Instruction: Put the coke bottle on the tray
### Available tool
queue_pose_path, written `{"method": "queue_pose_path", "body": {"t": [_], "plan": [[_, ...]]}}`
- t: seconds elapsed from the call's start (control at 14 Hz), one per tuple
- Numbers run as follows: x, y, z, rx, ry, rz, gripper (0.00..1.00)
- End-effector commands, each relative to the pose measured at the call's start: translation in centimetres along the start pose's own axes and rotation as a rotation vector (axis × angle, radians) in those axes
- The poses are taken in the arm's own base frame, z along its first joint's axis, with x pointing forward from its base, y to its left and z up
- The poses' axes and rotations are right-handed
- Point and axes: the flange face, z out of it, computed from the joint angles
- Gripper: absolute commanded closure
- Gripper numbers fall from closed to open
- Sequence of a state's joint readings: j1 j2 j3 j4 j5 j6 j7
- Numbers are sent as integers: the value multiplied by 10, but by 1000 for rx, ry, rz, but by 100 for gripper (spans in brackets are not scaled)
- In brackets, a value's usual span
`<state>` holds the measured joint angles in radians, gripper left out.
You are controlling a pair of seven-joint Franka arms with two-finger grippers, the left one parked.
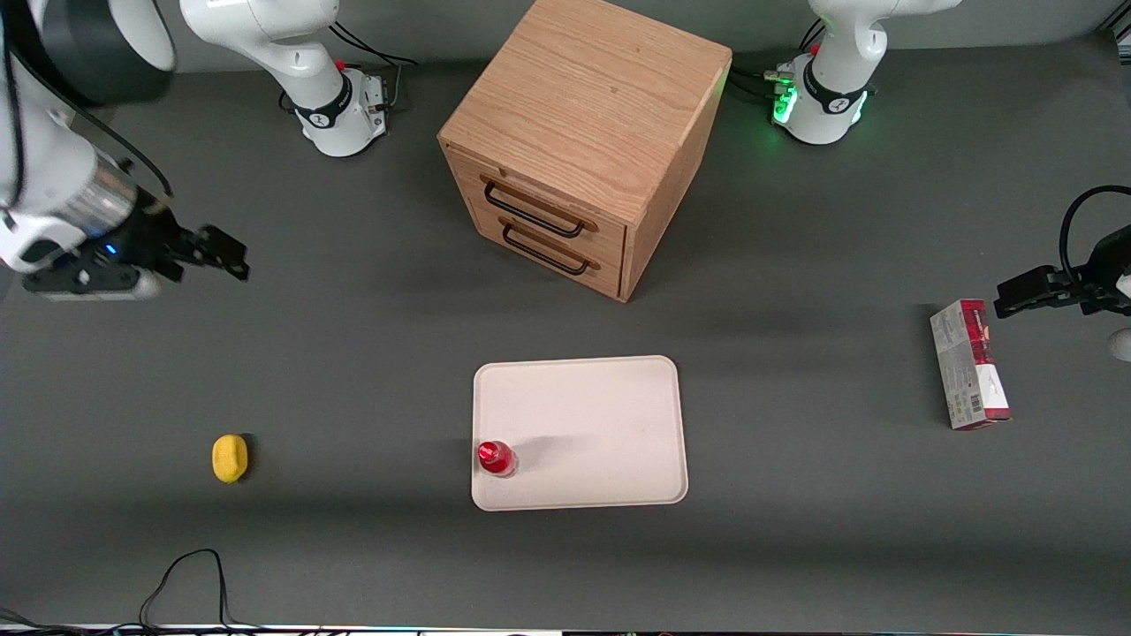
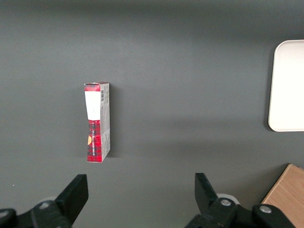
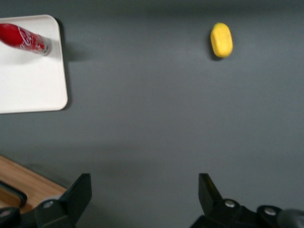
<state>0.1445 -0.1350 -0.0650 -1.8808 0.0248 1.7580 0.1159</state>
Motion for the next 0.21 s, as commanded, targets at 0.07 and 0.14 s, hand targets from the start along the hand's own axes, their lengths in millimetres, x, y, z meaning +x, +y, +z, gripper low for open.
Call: {"method": "queue_pose_path", "body": {"t": [0.07,0.14], "plan": [[-1,8,-16,23,-2,-4,0],[5,7,-19,20,-5,-8,0]]}}
